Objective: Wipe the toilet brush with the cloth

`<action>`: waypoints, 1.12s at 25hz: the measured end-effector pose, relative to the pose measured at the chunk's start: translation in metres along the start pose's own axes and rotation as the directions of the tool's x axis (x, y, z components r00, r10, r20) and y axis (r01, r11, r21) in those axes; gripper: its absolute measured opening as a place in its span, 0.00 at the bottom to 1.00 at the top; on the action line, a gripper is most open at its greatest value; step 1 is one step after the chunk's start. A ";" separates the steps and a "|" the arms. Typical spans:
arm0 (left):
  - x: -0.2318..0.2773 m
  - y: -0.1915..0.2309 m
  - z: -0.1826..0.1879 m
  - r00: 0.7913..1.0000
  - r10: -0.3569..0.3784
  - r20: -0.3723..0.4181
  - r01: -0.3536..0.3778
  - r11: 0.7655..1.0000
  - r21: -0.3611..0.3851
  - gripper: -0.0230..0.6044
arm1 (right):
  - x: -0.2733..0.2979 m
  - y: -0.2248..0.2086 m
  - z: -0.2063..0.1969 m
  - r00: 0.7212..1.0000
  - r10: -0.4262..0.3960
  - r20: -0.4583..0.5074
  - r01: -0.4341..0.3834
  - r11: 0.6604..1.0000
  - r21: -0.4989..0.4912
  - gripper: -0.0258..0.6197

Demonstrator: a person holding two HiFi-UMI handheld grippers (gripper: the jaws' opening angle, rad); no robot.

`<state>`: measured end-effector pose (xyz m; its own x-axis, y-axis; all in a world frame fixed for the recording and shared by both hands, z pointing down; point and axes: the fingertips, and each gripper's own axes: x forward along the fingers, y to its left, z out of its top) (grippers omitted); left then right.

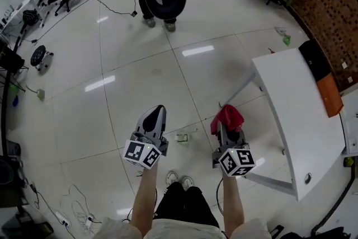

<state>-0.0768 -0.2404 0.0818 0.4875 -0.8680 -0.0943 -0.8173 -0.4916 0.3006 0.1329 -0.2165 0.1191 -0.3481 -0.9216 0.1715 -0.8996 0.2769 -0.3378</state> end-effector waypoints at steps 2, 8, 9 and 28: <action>0.000 -0.032 0.065 1.000 -0.017 0.023 0.017 1.000 0.022 0.04 | -0.021 0.032 0.058 0.999 0.022 0.024 -0.022 1.000 -0.001 0.09; -0.037 -0.095 0.153 0.993 -0.062 0.103 0.060 0.998 0.016 0.04 | -0.081 0.093 0.125 0.992 0.101 0.069 -0.098 0.994 -0.051 0.09; -0.044 -0.103 0.157 0.991 -0.072 0.109 0.070 0.997 0.020 0.04 | -0.088 0.099 0.126 0.991 0.110 0.074 -0.107 0.993 -0.051 0.09; -0.291 -0.181 0.192 0.980 -0.172 0.100 0.169 0.985 0.038 0.04 | -0.292 0.260 0.078 0.985 0.093 0.143 -0.087 0.995 -0.046 0.09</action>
<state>-0.1296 0.0881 -0.1272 0.5872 -0.7733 -0.2393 -0.7343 -0.6332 0.2445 0.0215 0.1036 -0.0915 -0.3887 -0.9214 0.0048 -0.8771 0.3684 -0.3082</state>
